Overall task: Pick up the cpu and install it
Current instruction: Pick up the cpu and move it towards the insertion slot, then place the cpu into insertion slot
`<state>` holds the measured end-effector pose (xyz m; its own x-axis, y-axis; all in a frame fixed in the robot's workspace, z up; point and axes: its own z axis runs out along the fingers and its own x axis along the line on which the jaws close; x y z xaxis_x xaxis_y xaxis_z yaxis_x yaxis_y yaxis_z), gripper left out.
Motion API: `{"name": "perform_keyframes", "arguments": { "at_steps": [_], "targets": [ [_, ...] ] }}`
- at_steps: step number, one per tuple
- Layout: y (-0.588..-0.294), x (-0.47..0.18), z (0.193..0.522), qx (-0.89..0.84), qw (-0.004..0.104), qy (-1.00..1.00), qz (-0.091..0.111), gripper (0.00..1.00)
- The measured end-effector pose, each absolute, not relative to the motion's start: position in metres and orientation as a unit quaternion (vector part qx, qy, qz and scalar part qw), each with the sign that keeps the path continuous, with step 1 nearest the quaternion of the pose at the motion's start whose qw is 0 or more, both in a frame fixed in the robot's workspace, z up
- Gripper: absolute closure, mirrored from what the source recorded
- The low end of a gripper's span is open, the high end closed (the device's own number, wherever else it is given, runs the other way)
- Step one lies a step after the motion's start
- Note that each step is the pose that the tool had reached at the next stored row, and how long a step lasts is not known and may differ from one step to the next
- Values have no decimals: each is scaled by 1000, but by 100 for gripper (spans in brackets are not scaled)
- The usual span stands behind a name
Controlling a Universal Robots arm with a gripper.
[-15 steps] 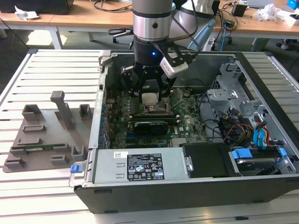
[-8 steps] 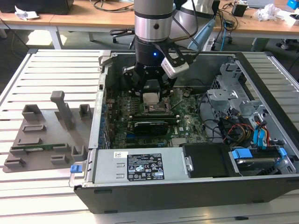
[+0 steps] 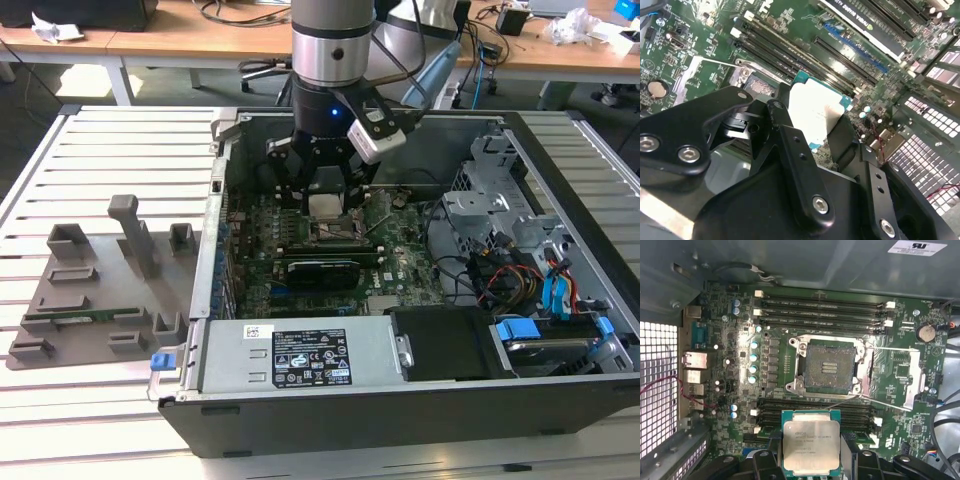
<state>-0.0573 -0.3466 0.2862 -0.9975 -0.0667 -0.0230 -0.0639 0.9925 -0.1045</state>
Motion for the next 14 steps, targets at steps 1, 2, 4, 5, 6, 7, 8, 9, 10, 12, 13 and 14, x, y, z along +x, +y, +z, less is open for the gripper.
{"name": "perform_keyframes", "arguments": {
  "at_steps": [1,2,4,5,6,7,8,9,10,12,13,14],
  "targets": [
    [-345,-57,286,-33,13,998,-52,45],
    [-344,-56,286,-33,13,998,-52,45],
    [-341,-55,285,-33,13,998,-52,45],
    [-340,-55,285,-33,13,998,-52,45],
    [-339,-54,285,-33,13,998,-52,45],
    [-337,-53,285,-33,13,998,-52,45],
    [-337,-53,285,-33,13,998,-52,45],
    [-337,-53,285,-33,13,998,-52,45],
    [-337,-53,284,-33,13,998,-52,45],
    [-337,-53,284,-33,13,998,-52,45],
    [-337,-53,284,-33,13,998,-52,45],
    [-337,-53,284,-33,13,998,-52,45]
  ]
}}
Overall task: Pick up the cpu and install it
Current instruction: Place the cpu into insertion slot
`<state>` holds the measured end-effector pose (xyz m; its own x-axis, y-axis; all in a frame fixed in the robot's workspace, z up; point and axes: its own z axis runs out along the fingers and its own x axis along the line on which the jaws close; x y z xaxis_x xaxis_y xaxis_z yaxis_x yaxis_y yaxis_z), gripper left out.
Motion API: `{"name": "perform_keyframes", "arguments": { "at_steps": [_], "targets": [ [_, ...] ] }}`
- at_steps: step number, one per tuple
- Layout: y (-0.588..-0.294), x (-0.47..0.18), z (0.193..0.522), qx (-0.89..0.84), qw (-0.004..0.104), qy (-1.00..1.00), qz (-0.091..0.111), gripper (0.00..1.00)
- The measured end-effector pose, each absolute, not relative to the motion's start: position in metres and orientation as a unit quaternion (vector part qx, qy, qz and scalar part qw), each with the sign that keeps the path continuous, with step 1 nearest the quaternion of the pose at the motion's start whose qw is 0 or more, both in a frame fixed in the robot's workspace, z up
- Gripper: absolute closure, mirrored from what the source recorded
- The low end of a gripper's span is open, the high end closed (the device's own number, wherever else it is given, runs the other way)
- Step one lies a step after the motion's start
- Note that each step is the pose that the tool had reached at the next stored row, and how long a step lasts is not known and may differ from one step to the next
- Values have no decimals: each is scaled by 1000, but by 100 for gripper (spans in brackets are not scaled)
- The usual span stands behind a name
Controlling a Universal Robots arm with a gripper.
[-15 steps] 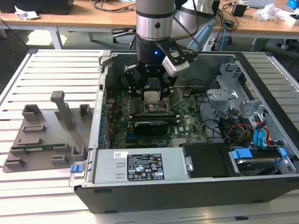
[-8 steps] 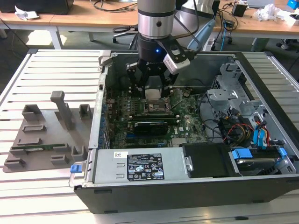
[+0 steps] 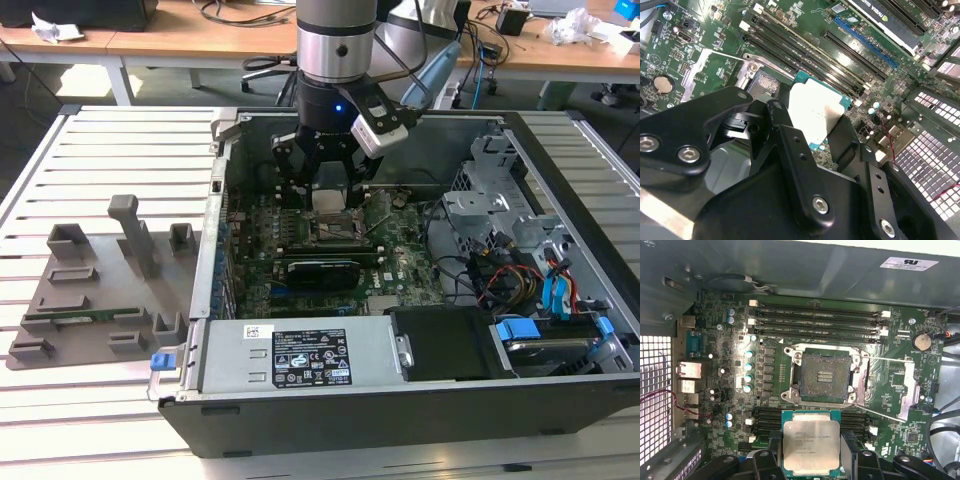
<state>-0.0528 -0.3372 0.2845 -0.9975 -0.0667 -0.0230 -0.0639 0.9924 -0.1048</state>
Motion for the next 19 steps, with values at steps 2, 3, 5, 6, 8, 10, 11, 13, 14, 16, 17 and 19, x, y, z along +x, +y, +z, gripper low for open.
{"name": "perform_keyframes", "arguments": {
  "at_steps": [2,3,5,6,8,10,11,13,14,16,17,19],
  "targets": [
    [-337,-53,284,-33,13,998,-52,45],
    [-337,-53,284,-33,13,998,-52,45],
    [-337,-53,284,-33,13,998,-51,45],
    [-337,-53,284,-33,13,998,-51,45],
    [-337,-53,284,-33,13,998,-51,45],
    [-337,-53,285,-29,13,998,-51,45],
    [-337,-53,284,-14,12,999,-51,45],
    [-337,-53,284,9,11,999,-52,45],
    [-337,-53,284,17,11,998,-52,45],
    [-337,-53,284,33,10,998,-52,45],
    [-337,-53,284,42,9,998,-52,45],
    [-337,-53,284,60,8,997,-52,45]
  ]
}}
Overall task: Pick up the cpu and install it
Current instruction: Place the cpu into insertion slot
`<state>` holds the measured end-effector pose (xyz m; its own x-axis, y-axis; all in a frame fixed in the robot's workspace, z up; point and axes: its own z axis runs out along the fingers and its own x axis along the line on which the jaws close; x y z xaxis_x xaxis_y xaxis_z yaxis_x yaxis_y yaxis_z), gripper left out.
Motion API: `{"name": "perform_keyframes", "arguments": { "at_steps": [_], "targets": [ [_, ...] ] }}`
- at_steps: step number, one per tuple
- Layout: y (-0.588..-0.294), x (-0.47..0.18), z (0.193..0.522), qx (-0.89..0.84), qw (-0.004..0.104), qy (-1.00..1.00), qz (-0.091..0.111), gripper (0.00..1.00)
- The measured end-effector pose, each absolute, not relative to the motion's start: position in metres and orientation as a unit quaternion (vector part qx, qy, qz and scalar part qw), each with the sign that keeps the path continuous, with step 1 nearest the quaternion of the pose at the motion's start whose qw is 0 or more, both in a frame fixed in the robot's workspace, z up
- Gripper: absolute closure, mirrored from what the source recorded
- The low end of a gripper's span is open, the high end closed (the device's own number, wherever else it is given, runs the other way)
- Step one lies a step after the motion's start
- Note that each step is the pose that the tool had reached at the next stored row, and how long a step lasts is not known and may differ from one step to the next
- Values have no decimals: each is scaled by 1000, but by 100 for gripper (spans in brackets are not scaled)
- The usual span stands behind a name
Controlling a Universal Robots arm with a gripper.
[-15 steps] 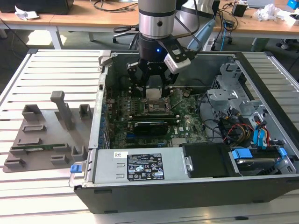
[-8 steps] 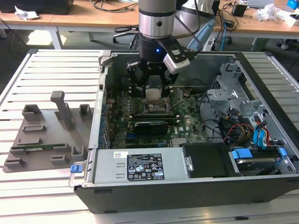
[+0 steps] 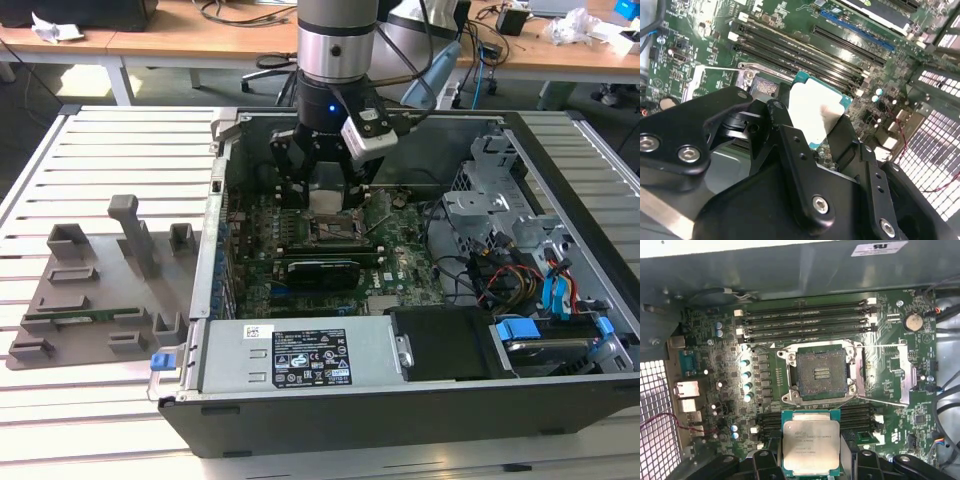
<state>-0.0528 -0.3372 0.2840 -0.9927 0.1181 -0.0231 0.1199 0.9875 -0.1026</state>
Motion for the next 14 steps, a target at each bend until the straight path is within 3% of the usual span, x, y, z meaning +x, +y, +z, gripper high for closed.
{"name": "perform_keyframes", "arguments": {
  "at_steps": [14],
  "targets": [
    [-337,-53,284,141,4,989,-53,45]
  ]
}}
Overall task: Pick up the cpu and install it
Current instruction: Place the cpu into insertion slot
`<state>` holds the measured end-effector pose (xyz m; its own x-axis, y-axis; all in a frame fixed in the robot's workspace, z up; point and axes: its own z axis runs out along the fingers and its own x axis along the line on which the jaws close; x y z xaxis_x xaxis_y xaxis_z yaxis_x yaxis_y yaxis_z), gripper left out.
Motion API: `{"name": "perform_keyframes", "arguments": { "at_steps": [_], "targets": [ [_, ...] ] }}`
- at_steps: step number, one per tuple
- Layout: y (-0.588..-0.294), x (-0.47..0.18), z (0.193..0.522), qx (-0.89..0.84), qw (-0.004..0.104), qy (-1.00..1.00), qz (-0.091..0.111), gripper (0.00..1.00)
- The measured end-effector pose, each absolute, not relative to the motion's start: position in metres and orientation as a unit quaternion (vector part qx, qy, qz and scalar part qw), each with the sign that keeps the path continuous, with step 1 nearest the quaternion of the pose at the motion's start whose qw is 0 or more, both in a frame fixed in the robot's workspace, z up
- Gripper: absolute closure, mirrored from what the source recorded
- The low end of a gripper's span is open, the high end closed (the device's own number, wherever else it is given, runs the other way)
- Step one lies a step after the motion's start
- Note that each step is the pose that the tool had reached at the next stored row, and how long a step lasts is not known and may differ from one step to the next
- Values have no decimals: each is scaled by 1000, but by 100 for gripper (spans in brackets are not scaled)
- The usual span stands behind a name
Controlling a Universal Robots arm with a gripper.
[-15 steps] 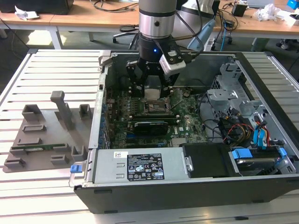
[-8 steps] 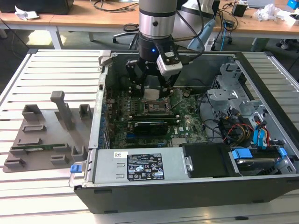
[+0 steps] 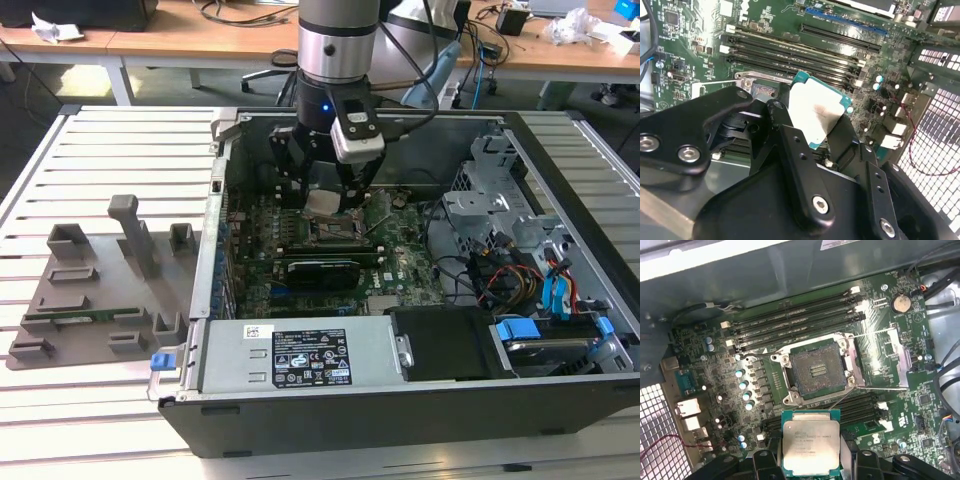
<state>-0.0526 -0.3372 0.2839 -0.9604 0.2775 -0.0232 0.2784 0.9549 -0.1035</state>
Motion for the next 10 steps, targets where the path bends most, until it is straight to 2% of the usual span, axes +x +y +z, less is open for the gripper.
{"name": "perform_keyframes", "arguments": {
  "at_steps": [10],
  "targets": [
    [-337,-53,284,187,2,981,-53,45]
  ]
}}
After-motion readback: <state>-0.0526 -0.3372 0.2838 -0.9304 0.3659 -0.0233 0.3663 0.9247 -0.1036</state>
